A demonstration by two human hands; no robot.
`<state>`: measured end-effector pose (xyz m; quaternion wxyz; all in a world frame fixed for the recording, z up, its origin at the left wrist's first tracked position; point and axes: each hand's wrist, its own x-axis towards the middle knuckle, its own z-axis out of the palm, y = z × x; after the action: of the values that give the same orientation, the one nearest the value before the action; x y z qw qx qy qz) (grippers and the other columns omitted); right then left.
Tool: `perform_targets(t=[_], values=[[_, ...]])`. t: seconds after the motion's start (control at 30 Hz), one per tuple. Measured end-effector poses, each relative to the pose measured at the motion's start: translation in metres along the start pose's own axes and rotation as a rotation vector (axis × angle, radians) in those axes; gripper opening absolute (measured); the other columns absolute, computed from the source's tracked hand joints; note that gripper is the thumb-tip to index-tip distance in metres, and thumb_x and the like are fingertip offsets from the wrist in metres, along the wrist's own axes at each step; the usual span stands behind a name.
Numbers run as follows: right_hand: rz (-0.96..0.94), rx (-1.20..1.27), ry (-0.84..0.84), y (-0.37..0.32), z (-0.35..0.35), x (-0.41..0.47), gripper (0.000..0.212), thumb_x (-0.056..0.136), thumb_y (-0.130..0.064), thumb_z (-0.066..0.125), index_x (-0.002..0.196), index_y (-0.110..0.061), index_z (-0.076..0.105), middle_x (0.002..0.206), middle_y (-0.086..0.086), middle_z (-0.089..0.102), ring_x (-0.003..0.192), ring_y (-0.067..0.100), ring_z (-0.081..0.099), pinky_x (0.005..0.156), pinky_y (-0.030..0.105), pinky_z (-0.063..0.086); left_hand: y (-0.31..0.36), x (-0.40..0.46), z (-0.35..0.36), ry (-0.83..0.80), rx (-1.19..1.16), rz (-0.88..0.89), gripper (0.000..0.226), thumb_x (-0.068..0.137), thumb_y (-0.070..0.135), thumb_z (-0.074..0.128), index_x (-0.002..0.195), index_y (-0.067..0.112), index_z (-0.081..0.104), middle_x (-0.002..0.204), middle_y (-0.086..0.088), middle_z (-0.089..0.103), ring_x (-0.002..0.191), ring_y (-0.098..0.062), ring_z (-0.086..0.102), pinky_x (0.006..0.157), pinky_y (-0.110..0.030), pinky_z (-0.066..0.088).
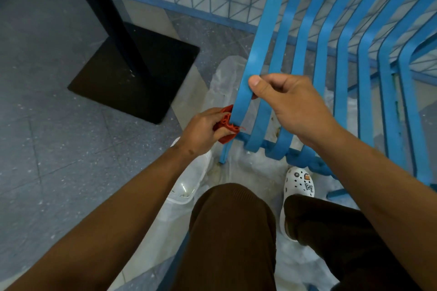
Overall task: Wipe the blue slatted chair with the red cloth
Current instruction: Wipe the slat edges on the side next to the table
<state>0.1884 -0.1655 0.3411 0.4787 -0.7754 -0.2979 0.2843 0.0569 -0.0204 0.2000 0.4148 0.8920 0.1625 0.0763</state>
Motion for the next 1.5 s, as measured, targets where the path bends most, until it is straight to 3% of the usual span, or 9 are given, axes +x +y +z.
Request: perform_targets(t=[0.07,0.3,0.43,0.6,0.83,0.93,1.17,1.3,1.5], values=[[-0.02,-0.04,-0.01,0.007,0.003,-0.003,0.026,0.095,-0.037,0.067,0.107,-0.018,0.079,0.097,0.001,0.078,0.088,0.009,0.072,0.071,0.02,0.055,-0.001,0.001,-0.002,-0.033,-0.02,-0.018,0.05,0.086,0.055,0.063,0.122,0.021,0.071,0.117,0.002,0.069,0.104,-0.013,0.065,0.092,-0.041,0.055],[-0.152,-0.334,-0.024,0.039,0.002,-0.011,0.029,0.09,-0.043,0.072,0.113,-0.026,0.077,0.102,-0.023,0.072,0.1,-0.008,0.064,0.093,0.011,0.046,0.013,0.004,-0.027,-0.007,-0.079,0.126,0.042,0.087,0.028,0.075,0.127,0.018,0.069,0.121,0.003,0.069,0.109,-0.008,0.064,0.096,-0.022,0.051],[-0.247,-0.7,-0.035,0.067,-0.009,-0.007,0.055,0.087,-0.067,0.057,0.117,-0.024,0.075,0.112,-0.004,0.074,0.109,0.017,0.065,0.102,0.048,0.047,0.009,0.004,-0.022,0.011,-0.072,0.145,0.042,0.088,0.025,0.076,0.128,0.016,0.068,0.125,0.007,0.063,0.113,-0.005,0.062,0.1,-0.016,0.047],[-0.266,-0.901,-0.175,0.104,0.002,-0.014,0.076,0.088,-0.068,0.044,0.137,-0.012,0.062,0.144,0.015,0.053,0.133,0.035,0.048,0.111,0.053,0.04,-0.006,0.006,-0.005,-0.004,-0.036,0.118,0.037,0.088,0.025,0.075,0.123,0.015,0.071,0.119,0.009,0.063,0.107,-0.005,0.063,0.095,-0.015,0.048],[-0.376,-0.851,-0.111,0.123,0.005,-0.009,0.055,0.093,-0.041,0.056,0.137,-0.009,0.061,0.146,0.018,0.051,0.137,0.039,0.046,0.109,0.058,0.04,-0.02,0.007,0.016,-0.086,0.007,-0.012,0.036,0.088,0.032,0.071,0.121,0.018,0.07,0.111,-0.001,0.068,0.1,-0.012,0.064,0.089,-0.019,0.05],[-0.399,-0.834,-0.107,0.125,0.004,-0.01,0.05,0.094,-0.035,0.06,0.138,-0.011,0.06,0.147,0.016,0.051,0.138,0.036,0.044,0.111,0.056,0.039,-0.013,0.004,0.012,-0.101,-0.022,-0.057,0.034,0.091,0.022,0.073,0.124,0.017,0.067,0.114,0.003,0.063,0.102,-0.007,0.058,0.083,-0.004,0.041],[-0.352,-0.817,-0.121,0.123,0.004,-0.013,0.056,0.095,-0.044,0.053,0.142,-0.014,0.057,0.153,0.015,0.047,0.143,0.037,0.039,0.115,0.056,0.035,-0.004,0.0,-0.005,-0.269,-0.12,-0.109,0.039,0.091,0.026,0.075,0.123,0.037,0.055,0.117,0.009,0.06,0.097,0.012,0.057,0.078,0.001,0.042],[-0.358,-0.82,-0.108,0.12,0.005,-0.015,0.053,0.096,-0.039,0.059,0.141,-0.013,0.058,0.152,0.017,0.047,0.142,0.04,0.039,0.116,0.056,0.033,-0.005,0.0,0.002,-0.161,-0.127,-0.071,0.026,0.097,0.027,0.066,0.121,0.036,0.061,0.114,0.004,0.064,0.105,-0.006,0.062,0.092,-0.019,0.048],[-0.369,-0.821,-0.095,0.123,0.005,-0.012,0.052,0.095,-0.038,0.061,0.14,-0.013,0.059,0.15,0.017,0.048,0.141,0.039,0.04,0.117,0.054,0.033,-0.015,0.0,0.019,0.003,-0.015,0.029,0.036,0.091,0.025,0.072,0.125,0.013,0.069,0.11,0.007,0.062,0.1,-0.003,0.057,0.089,-0.005,0.039]])
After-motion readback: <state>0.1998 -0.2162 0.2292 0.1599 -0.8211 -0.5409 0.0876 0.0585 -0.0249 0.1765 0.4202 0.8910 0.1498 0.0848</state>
